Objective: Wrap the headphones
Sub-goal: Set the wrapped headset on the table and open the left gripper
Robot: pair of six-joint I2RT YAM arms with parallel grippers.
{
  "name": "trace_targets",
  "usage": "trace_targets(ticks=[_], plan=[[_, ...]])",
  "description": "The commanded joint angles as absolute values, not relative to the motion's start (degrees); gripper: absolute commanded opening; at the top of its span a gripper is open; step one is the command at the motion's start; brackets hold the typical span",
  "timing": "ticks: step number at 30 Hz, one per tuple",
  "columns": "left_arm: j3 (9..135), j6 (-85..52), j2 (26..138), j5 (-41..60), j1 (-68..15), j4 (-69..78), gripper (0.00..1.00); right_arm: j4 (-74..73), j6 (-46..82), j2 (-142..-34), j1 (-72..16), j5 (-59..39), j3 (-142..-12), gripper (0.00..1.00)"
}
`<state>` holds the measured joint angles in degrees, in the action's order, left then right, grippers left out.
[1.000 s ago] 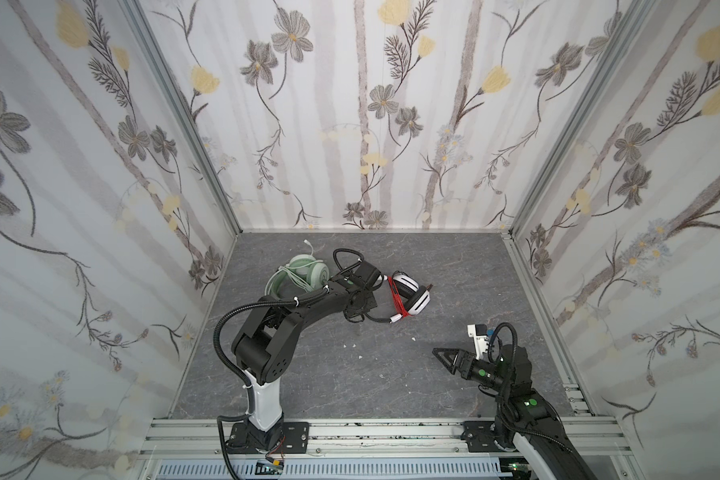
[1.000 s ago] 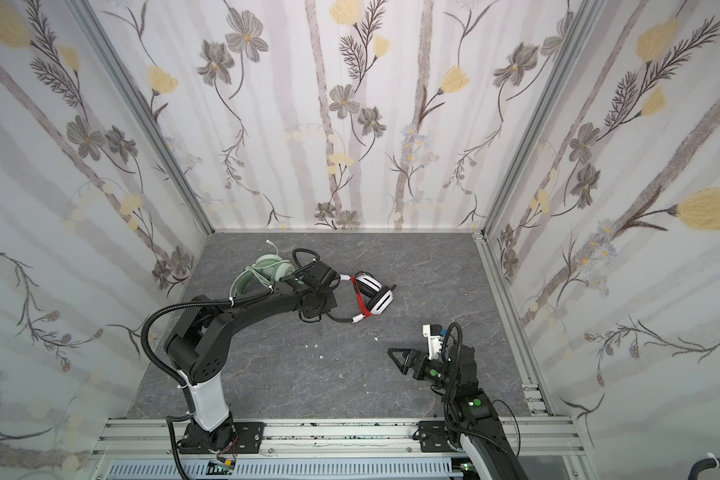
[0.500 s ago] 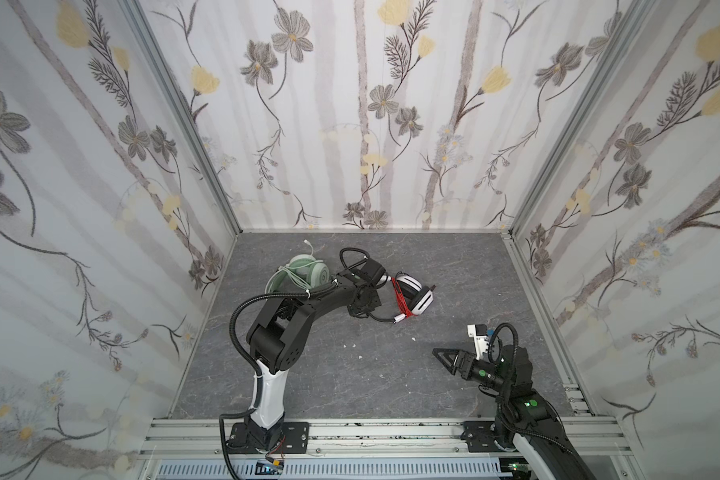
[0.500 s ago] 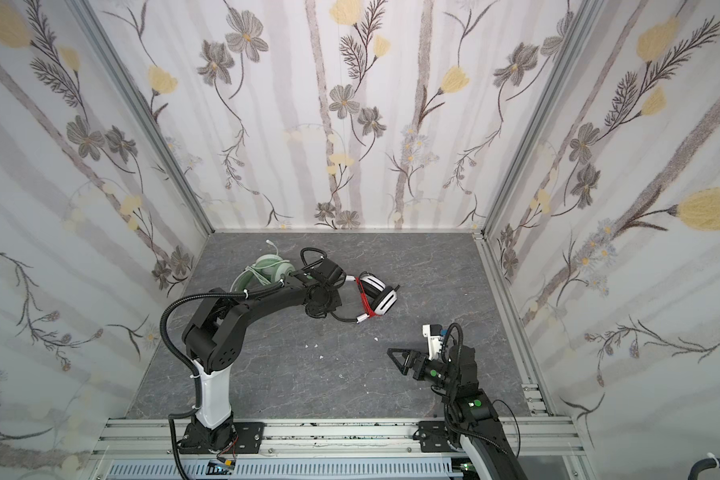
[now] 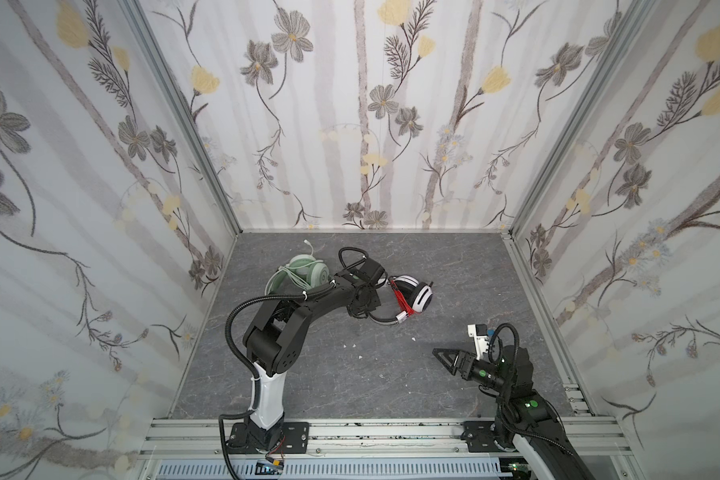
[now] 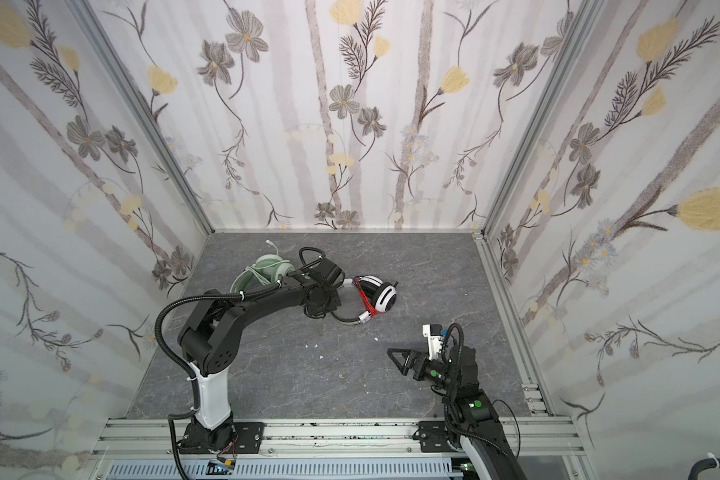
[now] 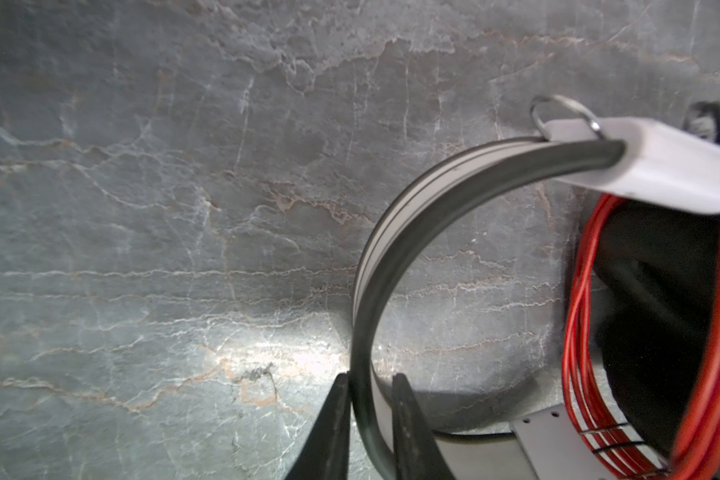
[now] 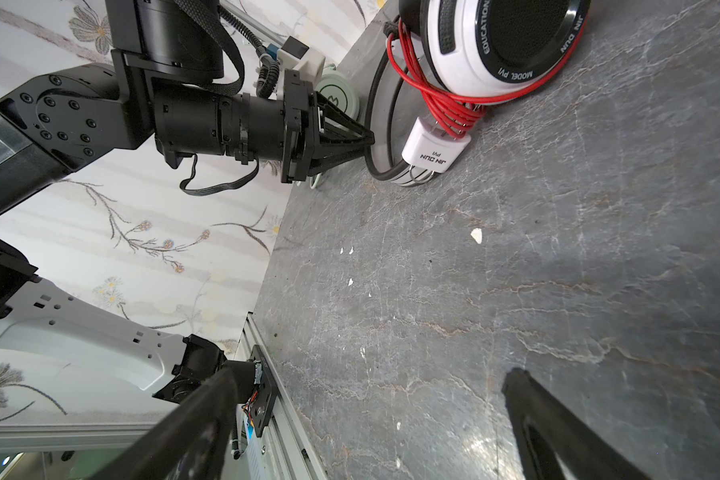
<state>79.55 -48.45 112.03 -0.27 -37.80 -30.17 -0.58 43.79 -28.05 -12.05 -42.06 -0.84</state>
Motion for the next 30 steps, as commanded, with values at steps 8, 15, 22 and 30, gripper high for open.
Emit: trace_targets(ticks=[8,15,22,30], plan=[[76.7,-49.2,105.2,-3.3,-38.9,-24.9,0.42,1.4,42.8,-27.9,-12.0,-42.3,-1.1,1.0],[70.0,-49.1,96.1,-7.4,-39.4,-21.4,1.0,2.1,42.8,-27.6,-12.0,-41.0,-1.2,1.0],[55.0,-47.1,76.3,-15.7,-39.3,-17.2,1.0,2.7,44.0,-27.3,-12.0,-39.1,-1.0,1.0],[37.2,-36.6,47.9,-26.1,-39.0,-19.0,1.0,3.2,46.2,-27.8,-12.0,-38.4,-2.2,1.0]])
